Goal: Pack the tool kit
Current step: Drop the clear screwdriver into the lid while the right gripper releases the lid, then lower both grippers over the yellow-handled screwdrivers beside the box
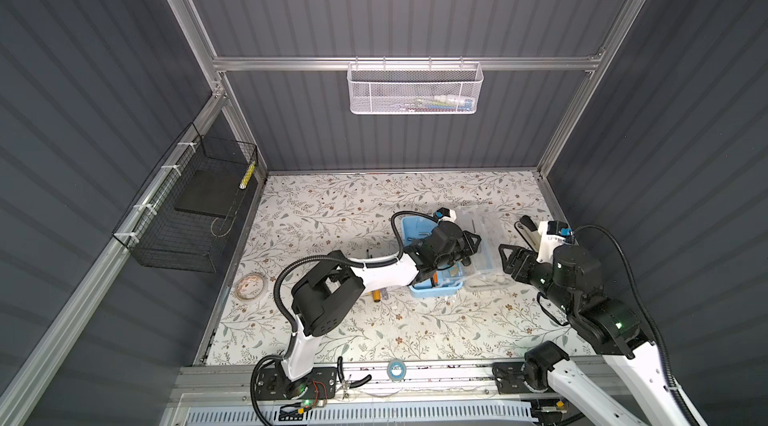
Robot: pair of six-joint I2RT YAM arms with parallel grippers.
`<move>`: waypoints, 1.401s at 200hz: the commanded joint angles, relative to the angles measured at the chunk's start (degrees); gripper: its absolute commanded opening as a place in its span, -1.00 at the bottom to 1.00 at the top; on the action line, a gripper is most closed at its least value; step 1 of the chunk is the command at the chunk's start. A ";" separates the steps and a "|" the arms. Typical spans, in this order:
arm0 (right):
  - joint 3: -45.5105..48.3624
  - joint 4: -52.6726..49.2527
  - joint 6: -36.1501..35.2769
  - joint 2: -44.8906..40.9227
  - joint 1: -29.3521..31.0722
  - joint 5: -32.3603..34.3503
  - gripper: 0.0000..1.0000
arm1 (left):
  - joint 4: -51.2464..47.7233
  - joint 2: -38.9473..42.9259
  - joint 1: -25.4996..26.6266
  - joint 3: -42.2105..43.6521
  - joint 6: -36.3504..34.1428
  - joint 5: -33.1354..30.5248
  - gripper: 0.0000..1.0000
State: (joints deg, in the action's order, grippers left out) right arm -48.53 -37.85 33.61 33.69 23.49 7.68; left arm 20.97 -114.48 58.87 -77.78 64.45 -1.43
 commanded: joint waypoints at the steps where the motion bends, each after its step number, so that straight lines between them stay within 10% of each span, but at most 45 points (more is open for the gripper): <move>1: 0.37 -0.33 -0.02 -0.27 -0.33 -0.52 0.39 | -1.13 0.49 0.29 -2.19 -1.75 0.88 -0.27; 62: -0.85 0.42 0.01 3.14 -0.36 -3.64 0.37 | -9.09 9.15 -0.20 1.10 -13.78 -3.83 0.03; 120: -1.37 7.27 2.66 10.28 7.13 -5.75 0.35 | -39.11 28.02 -4.39 11.11 -26.50 -18.21 0.49; 206: -17.36 9.72 0.15 39.22 29.35 -1.29 0.16 | -51.21 46.52 -19.10 31.89 -20.59 -9.95 0.50; 280: -28.08 9.74 0.08 63.22 36.14 -8.33 -0.01 | -46.68 52.61 -29.77 42.68 -21.75 0.37 0.33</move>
State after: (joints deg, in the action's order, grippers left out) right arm -73.28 -27.22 34.22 91.46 58.48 2.42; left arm -27.16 -63.16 31.46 -37.08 43.29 -5.67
